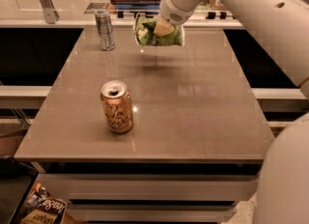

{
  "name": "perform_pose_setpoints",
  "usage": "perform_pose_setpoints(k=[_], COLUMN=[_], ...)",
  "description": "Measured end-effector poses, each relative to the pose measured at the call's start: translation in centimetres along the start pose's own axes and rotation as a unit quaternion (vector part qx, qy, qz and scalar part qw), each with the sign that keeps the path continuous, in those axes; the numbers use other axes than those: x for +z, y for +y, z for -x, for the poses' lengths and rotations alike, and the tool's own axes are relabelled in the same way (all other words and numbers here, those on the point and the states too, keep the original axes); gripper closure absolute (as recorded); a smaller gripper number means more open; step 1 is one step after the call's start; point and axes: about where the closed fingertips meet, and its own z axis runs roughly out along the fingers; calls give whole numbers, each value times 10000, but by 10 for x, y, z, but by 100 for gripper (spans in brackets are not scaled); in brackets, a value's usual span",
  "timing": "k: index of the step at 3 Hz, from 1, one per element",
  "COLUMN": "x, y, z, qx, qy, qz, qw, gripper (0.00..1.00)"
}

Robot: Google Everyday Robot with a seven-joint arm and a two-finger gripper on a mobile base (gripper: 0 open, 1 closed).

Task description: Move green jalapeno chip bag near redbull can

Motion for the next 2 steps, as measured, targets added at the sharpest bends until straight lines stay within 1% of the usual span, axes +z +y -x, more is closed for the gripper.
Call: perform_pose_setpoints(k=[1, 2], x=[33, 58], y=[-3, -7], z=[16, 28], qx=[-85, -117], qy=[-221, -289], qz=[-13, -153], qw=[9997, 9994], gripper=[100, 100])
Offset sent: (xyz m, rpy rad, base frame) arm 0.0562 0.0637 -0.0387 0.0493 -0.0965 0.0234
